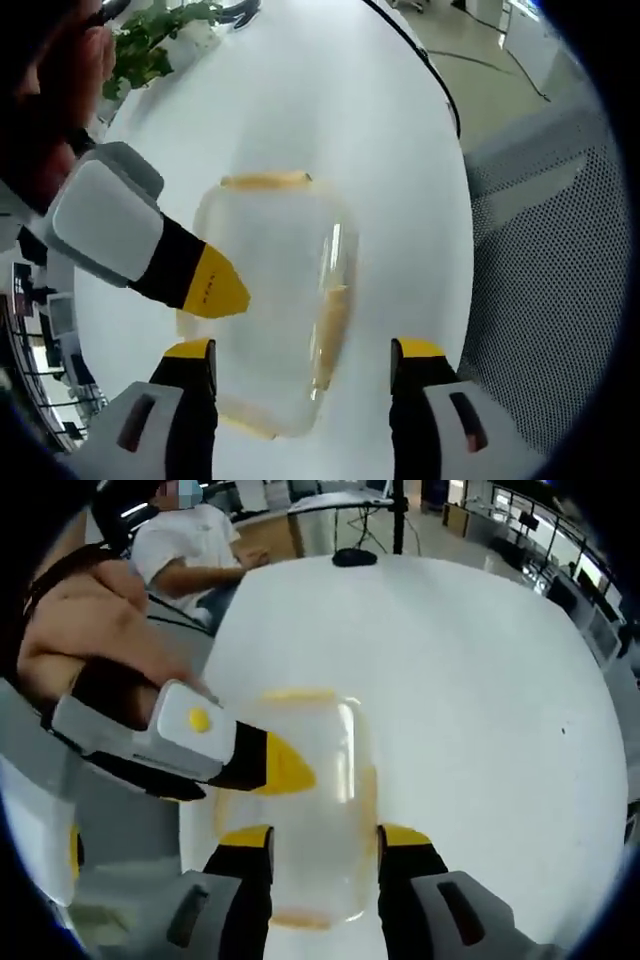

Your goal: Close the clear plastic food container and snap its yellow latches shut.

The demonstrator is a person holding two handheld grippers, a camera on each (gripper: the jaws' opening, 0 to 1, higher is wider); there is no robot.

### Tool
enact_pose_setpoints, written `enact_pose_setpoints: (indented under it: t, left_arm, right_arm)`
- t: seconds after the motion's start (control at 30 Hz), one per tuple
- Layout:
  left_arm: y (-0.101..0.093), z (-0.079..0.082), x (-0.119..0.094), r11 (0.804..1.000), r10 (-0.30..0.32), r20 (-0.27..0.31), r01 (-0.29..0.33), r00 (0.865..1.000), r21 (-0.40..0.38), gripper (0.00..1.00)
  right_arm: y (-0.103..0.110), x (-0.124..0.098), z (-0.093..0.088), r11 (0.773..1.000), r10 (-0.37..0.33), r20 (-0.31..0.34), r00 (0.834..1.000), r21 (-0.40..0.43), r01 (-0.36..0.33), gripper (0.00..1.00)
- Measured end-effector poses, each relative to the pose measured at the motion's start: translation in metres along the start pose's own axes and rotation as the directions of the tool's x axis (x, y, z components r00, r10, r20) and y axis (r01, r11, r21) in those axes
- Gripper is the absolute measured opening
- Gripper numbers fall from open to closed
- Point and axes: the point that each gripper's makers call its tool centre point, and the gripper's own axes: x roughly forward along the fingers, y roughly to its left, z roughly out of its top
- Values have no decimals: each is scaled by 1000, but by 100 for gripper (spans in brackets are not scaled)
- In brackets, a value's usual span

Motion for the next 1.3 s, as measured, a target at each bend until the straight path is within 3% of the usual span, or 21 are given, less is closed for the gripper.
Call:
enact_pose_setpoints:
  t: [0.07, 0.27, 0.33, 0.5, 0.57, 0.63, 0.73, 0.83, 1.13, 1.3]
  left_arm:
    - [-1, 0, -1, 1000, -27, 19, 26, 999, 16, 68]
    - [-7, 0, -5, 996, -84, 66, 82, 994, 36, 85]
    - [-11, 5, -9, 994, -101, 101, 97, 990, 42, 89]
    - [-15, 0, -11, 991, -129, 98, 126, 987, 40, 91]
    - [-12, -1, -12, 993, -112, 106, 109, 988, 33, 99]
    - [-10, -3, -14, 992, -110, 110, 103, 988, 66, 99]
    - [-12, -5, -16, 990, -141, 119, 138, 983, 31, 99]
    - [-8, -9, -17, 990, -137, 120, 134, 983, 31, 99]
    - [-2, -13, -20, 987, -157, 175, 161, 972, -9, 96]
    - [2, -17, -19, 986, -163, 178, 167, 970, -7, 96]
  right_arm:
    - [2, -2, 2, 1000, 2, 17, 1000, 26, -3, 44]
    - [5, -9, 7, 999, -25, 87, 996, 38, 22, 74]
    - [8, -11, 5, 999, -28, 87, 996, 32, 25, 75]
    - [10, -13, -2, 998, -44, 87, 995, 43, 41, 78]
    - [13, -13, -4, 998, -44, 91, 995, 44, 40, 81]
    - [15, -13, -6, 998, -46, 87, 995, 41, 42, 83]
    - [18, -14, -7, 998, -55, 85, 995, 18, 54, 86]
    - [17, -14, -6, 997, -70, 87, 994, 24, 68, 89]
    - [22, -13, -4, 996, -86, 84, 993, 0, 86, 88]
    - [25, -14, -4, 995, -95, 89, 991, -4, 96, 88]
